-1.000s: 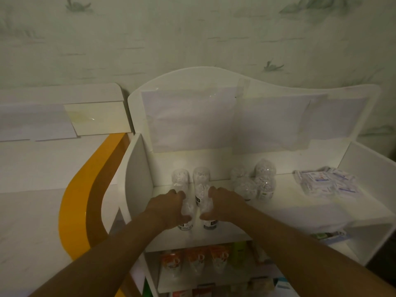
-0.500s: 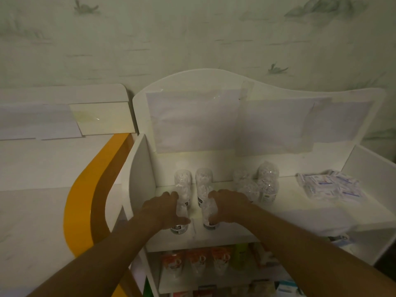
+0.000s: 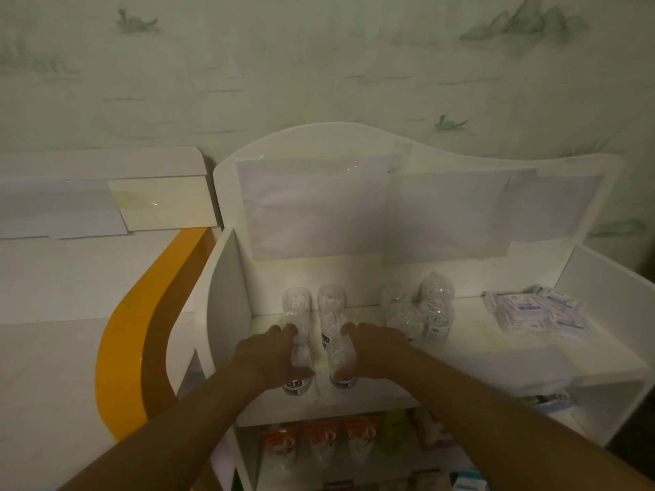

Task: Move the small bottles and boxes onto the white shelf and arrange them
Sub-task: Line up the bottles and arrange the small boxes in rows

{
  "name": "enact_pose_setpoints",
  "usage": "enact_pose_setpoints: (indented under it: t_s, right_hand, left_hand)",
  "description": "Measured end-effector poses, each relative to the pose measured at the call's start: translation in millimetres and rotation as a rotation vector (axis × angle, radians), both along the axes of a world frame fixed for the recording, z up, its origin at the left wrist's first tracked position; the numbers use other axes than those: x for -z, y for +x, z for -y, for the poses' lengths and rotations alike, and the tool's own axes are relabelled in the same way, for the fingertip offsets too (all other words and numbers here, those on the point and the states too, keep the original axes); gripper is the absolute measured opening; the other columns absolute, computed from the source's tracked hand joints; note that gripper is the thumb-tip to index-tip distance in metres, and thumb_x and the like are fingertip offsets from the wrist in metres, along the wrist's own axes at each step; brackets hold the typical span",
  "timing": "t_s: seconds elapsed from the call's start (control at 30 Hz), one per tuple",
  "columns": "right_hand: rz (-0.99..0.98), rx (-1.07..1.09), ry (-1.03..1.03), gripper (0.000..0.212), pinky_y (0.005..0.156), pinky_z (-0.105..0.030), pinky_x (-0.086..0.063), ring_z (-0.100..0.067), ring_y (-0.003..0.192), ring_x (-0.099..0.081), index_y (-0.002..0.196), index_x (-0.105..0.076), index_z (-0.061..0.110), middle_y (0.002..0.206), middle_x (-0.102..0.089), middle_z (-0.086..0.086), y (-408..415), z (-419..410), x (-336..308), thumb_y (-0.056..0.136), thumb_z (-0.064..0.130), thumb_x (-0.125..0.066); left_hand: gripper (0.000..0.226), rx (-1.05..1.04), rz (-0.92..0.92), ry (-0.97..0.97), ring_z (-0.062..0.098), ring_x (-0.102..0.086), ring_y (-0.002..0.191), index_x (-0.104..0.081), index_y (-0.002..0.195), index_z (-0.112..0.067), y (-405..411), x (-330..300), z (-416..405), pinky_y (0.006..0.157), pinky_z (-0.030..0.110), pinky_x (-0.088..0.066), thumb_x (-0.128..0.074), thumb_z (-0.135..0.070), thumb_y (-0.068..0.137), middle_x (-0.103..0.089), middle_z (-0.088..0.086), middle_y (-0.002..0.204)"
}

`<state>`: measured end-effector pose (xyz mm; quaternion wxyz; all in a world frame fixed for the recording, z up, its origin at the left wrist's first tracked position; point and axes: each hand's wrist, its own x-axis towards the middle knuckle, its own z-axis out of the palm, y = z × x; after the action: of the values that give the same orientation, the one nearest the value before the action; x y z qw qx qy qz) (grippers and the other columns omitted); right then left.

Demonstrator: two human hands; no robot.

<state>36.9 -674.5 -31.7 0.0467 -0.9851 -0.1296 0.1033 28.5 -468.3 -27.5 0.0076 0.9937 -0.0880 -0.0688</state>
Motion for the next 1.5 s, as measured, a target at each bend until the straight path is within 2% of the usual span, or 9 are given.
enact_pose_setpoints:
  t_s: [0.07,0.2,0.47,0.73,0.9,1.2,1.37,1.5]
  right_hand:
    - [0.025,0.009,0.013,0.1,0.097,-0.045,-0.045,-0.029,0.124,-0.052,0.148,-0.022,0.026,0.142,-0.046,-0.005,-1.9,1.6,-5.3,0.071,0.075,-0.062]
    - [0.065,0.017,0.065,0.091,0.101,-0.045,-0.044,-0.025,0.127,-0.05,0.146,-0.029,0.029,0.144,-0.047,-0.002,-3.7,7.5,-21.6,0.074,0.078,-0.055]
    - [0.205,0.006,0.041,0.064,0.099,-0.046,-0.045,-0.027,0.128,-0.045,0.141,-0.039,0.029,0.144,-0.045,-0.005,-11.8,30.4,-59.5,0.087,0.061,-0.053]
    - [0.237,0.08,0.034,0.056,0.101,-0.041,-0.043,-0.024,0.127,-0.045,0.138,-0.044,0.032,0.144,-0.044,0.0,-12.4,80.0,-82.5,0.089,0.056,-0.054]
    - [0.198,0.103,0.042,0.054,0.101,-0.04,-0.043,-0.025,0.127,-0.046,0.137,-0.047,0.03,0.143,-0.045,0.0,4.4,122.6,-75.2,0.089,0.051,-0.056]
    - [0.182,0.063,0.146,0.053,0.104,-0.038,-0.041,-0.025,0.128,-0.047,0.136,-0.047,0.027,0.142,-0.047,-0.003,77.6,206.8,-52.8,0.089,0.048,-0.057]
    - [0.111,0.072,0.219,0.06,0.103,-0.034,-0.042,-0.025,0.128,-0.048,0.138,-0.043,0.024,0.141,-0.047,-0.005,115.8,234.2,-28.7,0.086,0.049,-0.06]
    - [0.076,0.095,0.266,0.071,0.105,-0.034,-0.041,-0.024,0.131,-0.046,0.139,-0.042,0.022,0.145,-0.045,-0.005,133.4,231.4,-13.2,0.081,0.055,-0.066]
  left_hand:
    - [0.091,0.002,-0.002,0.0,0.023,-0.059,0.11,-0.026,0.144,-0.028,-0.3,-3.8,-1.7,0.087,0.039,-0.051,-0.049,-0.081,0.073,-0.051,0.001,0.134]
    - [0.08,0.014,0.028,-0.028,0.023,-0.058,0.114,-0.034,0.142,-0.025,2.7,-18.1,-4.6,0.09,0.039,-0.051,-0.045,-0.075,0.081,-0.05,0.003,0.137]
    - [0.063,0.138,0.143,0.01,0.024,-0.058,0.112,-0.041,0.138,-0.023,14.3,-57.5,11.1,0.092,0.039,-0.051,-0.049,-0.061,0.089,-0.052,0.006,0.134]
    - [0.058,0.198,0.208,0.0,0.025,-0.054,0.118,-0.04,0.139,-0.026,19.7,-78.6,56.8,0.097,0.04,-0.048,-0.05,-0.056,0.09,-0.05,0.003,0.137]
    - [0.054,0.229,0.163,0.034,0.024,-0.051,0.121,-0.039,0.139,-0.027,30.0,-74.6,96.7,0.098,0.039,-0.045,-0.047,-0.051,0.092,-0.048,0.002,0.138]
    - [0.051,0.052,0.05,0.099,0.022,-0.052,0.122,-0.038,0.139,-0.03,74.6,-62.3,161.0,0.101,0.039,-0.044,-0.048,-0.048,0.092,-0.047,-0.001,0.141]
    - [0.048,-0.095,-0.043,-0.143,0.019,-0.055,0.12,-0.046,0.135,-0.024,94.4,-44.7,187.1,0.102,0.034,-0.043,-0.047,-0.05,0.095,-0.057,0.001,0.134]
    - [0.06,-0.123,-0.045,-0.152,0.02,-0.053,0.122,-0.043,0.138,-0.023,103.0,-32.8,195.3,0.103,0.035,-0.042,-0.048,-0.059,0.091,-0.054,0.002,0.138]
